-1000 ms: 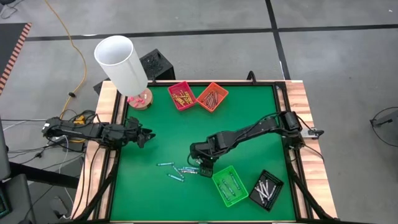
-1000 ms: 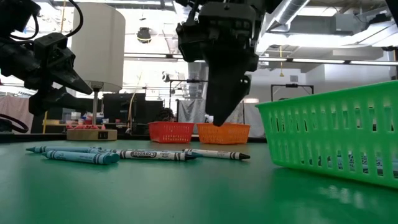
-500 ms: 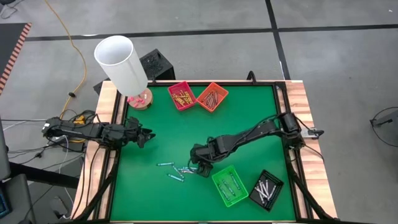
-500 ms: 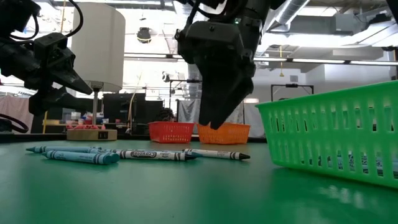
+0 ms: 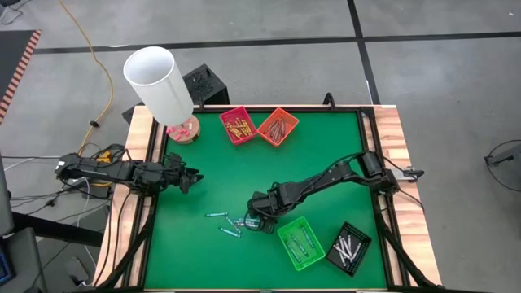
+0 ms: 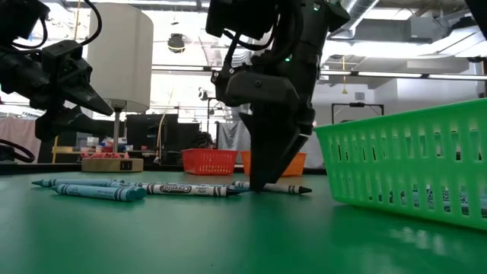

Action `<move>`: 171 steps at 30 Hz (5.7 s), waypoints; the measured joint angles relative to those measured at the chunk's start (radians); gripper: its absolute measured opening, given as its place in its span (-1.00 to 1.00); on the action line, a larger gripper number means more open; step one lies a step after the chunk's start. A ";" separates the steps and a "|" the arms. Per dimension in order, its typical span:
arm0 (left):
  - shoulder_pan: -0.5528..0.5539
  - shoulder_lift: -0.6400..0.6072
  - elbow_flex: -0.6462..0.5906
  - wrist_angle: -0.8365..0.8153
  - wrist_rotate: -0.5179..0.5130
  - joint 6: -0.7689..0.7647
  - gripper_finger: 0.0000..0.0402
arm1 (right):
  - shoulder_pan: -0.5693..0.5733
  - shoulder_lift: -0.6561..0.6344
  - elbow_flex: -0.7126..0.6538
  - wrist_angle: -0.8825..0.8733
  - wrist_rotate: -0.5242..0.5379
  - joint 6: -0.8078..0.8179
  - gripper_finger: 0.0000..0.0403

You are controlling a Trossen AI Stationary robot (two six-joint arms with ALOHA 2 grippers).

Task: Sort crayons
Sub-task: Put the black crayon into the black bin, then put the green crayon into the green bin

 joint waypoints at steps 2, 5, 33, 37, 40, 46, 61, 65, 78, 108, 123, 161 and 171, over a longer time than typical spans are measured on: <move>0.000 0.000 0.000 0.000 0.000 0.000 0.07 | 0.000 0.000 0.000 -0.006 0.001 0.000 -0.11; 0.000 0.000 0.000 0.000 0.000 0.000 0.07 | 0.000 0.000 0.000 -0.019 0.005 0.001 -0.25; 0.000 0.000 0.000 0.000 0.001 0.000 0.07 | 0.001 0.005 0.165 -0.182 0.019 -0.081 -0.99; 0.000 0.000 0.000 0.000 0.001 0.000 0.07 | 0.001 0.005 0.274 -0.303 0.024 -0.113 -0.99; 0.000 0.000 0.000 0.000 0.001 0.000 0.07 | 0.015 0.005 0.369 -0.451 0.027 -0.099 -0.99; 0.000 0.000 0.000 0.000 0.001 0.000 0.07 | 0.081 0.003 0.494 -0.705 0.025 0.116 -0.99; 0.000 0.000 0.000 0.000 0.001 0.000 0.07 | 0.302 -0.055 0.412 -0.862 -0.050 0.647 -0.99; 0.000 0.000 0.000 0.000 0.001 0.000 0.07 | 0.370 -0.096 0.343 -0.860 -0.092 0.772 -0.99; 0.000 0.000 0.000 0.000 0.001 0.000 0.07 | 0.609 -0.325 -0.024 -0.863 -0.299 1.390 -0.99; 0.000 0.000 0.000 0.000 0.001 0.000 0.07 | 0.608 -0.341 -0.220 -0.587 -0.278 1.669 -0.99; 0.000 0.000 0.000 0.000 0.002 0.000 0.07 | 0.608 -0.342 -0.351 -0.480 -0.258 1.619 -0.88; 0.000 0.000 0.000 0.000 0.002 0.000 0.07 | 0.389 -0.346 0.112 -0.731 0.315 0.992 -0.69; 0.000 0.000 0.000 0.000 0.002 0.000 0.07 | 0.163 -0.341 0.072 -0.133 0.332 0.133 -0.69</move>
